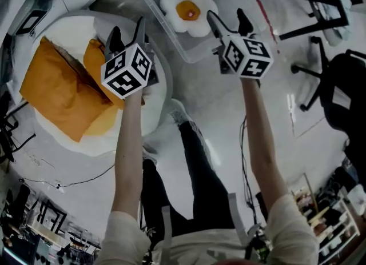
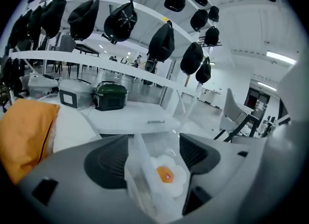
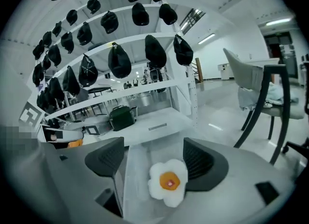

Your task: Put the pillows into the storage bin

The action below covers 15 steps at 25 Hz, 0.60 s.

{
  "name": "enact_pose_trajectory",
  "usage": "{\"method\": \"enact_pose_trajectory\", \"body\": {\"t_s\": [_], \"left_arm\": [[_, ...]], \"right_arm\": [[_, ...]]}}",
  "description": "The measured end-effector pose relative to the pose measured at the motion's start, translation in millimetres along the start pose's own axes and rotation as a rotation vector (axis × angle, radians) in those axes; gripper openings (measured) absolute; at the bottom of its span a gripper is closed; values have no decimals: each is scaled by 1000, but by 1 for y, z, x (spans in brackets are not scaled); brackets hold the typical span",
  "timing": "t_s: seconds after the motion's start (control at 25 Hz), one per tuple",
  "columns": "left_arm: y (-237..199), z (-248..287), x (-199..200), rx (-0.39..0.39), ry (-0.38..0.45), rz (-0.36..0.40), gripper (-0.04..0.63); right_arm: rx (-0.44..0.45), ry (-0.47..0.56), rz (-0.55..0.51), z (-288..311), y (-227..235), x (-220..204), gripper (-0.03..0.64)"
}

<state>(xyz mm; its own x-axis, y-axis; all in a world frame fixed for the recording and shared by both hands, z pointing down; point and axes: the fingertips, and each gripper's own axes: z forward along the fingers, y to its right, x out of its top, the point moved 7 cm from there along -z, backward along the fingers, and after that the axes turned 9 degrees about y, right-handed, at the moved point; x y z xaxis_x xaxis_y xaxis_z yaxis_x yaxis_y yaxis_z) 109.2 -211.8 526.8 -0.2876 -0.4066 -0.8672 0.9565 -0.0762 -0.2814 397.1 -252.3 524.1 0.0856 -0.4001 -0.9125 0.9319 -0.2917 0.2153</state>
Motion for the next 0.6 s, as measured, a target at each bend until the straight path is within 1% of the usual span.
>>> {"method": "enact_pose_trajectory", "body": {"t_s": [0.16,0.36,0.48,0.6], "left_arm": [[-33,-22,-5,46,-11,-53,316],[-83,-65,-18,110,-36,-79,316],[-125,-100,-30,180,-44,-121,316],[-165,-133,-60,250,-69,-200,316]], "right_arm": [[101,-11,-24,8,-42,4,348],[215,-31,-23,6,-106,-5,348],[308,-77,-19,3,-156,-25,347],[397,-164,15,0,-199,-63,347]]}}
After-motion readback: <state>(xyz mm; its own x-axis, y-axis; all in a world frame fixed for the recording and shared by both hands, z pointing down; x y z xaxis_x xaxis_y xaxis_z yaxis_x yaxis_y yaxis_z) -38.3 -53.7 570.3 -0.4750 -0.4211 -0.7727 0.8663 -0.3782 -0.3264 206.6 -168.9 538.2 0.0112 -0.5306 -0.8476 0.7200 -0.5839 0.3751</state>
